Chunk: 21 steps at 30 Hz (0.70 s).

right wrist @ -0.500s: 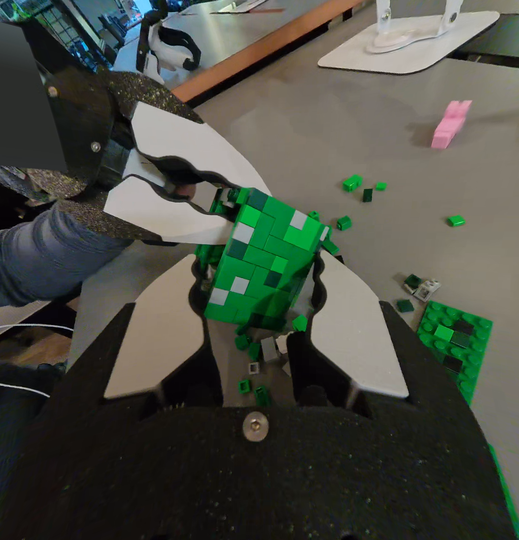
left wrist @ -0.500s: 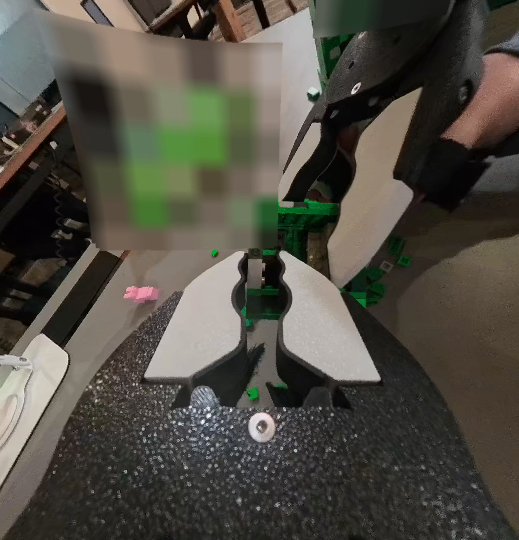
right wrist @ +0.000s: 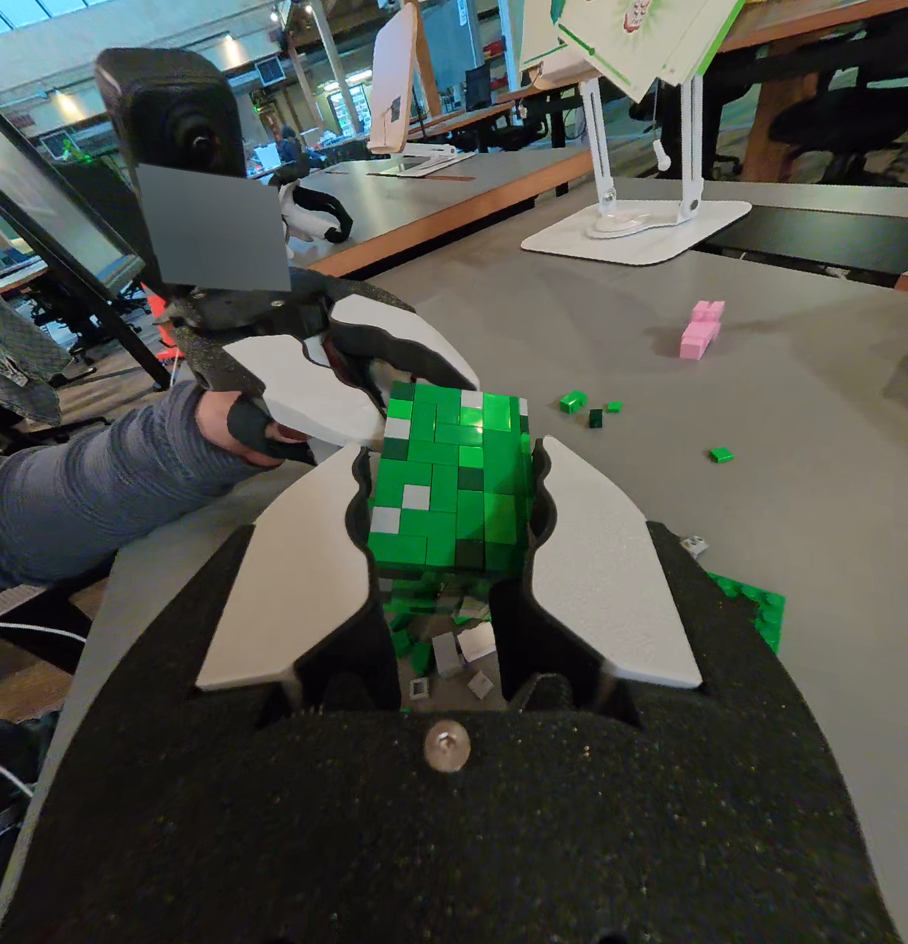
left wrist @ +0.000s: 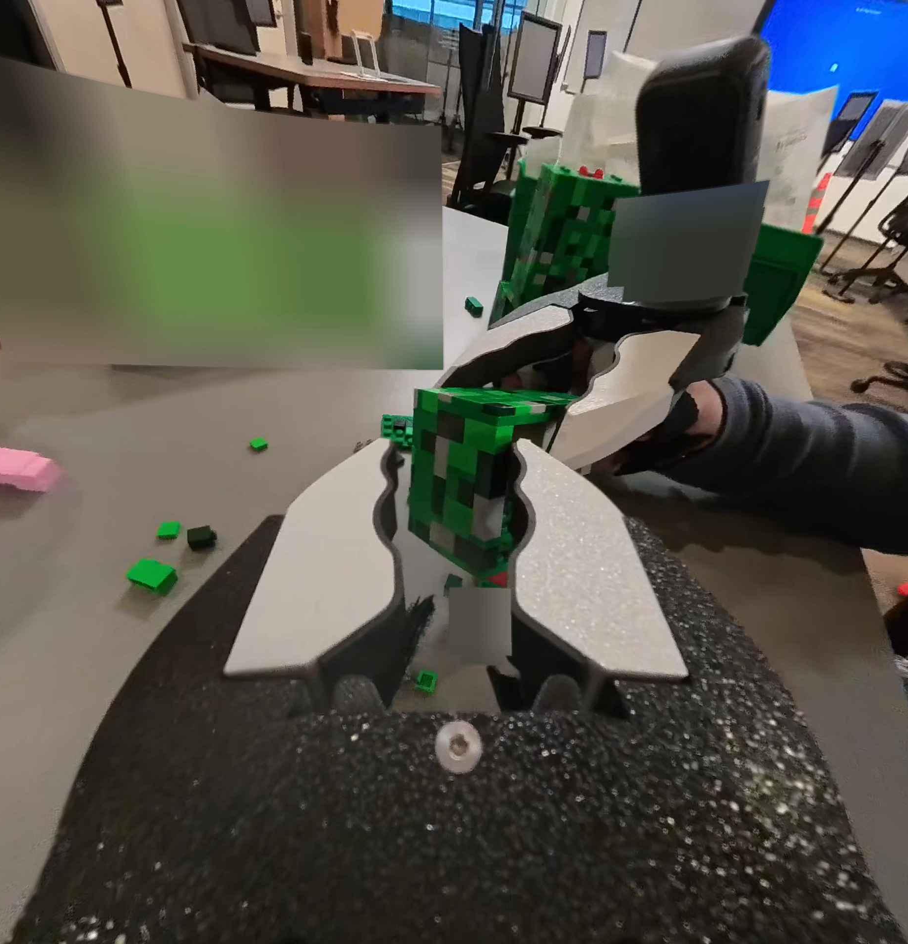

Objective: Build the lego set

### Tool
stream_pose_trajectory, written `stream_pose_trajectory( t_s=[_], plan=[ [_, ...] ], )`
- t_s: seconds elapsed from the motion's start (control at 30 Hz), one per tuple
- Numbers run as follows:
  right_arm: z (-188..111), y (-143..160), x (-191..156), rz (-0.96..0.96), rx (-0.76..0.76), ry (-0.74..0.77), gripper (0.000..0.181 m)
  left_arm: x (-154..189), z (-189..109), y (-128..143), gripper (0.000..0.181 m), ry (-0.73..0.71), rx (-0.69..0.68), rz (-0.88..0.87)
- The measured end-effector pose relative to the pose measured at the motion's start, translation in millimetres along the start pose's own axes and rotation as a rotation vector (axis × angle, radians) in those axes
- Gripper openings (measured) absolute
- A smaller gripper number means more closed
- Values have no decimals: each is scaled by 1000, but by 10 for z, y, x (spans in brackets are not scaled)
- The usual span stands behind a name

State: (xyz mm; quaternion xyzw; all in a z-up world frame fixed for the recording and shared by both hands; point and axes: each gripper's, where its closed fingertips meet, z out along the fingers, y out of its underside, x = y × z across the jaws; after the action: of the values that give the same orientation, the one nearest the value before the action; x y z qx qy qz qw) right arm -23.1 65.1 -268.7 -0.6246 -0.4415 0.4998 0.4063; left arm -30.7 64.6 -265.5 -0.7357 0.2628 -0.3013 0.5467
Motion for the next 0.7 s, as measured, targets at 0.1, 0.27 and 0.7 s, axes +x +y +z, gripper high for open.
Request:
stream_pose_trajectory(
  t_s=[0.1,0.27,0.7],
  plan=[
    [4,-73,-46,27,73,-27,60,-49,-29,-44,59,29,55,-96],
    [-87,-294,-87,76,243,-47,60,-47,-88,-152,107,112,153,-215],
    [-304,-600,-225,223,501,-217,59,560,232,-71,106,392,165,-248]
  ],
)
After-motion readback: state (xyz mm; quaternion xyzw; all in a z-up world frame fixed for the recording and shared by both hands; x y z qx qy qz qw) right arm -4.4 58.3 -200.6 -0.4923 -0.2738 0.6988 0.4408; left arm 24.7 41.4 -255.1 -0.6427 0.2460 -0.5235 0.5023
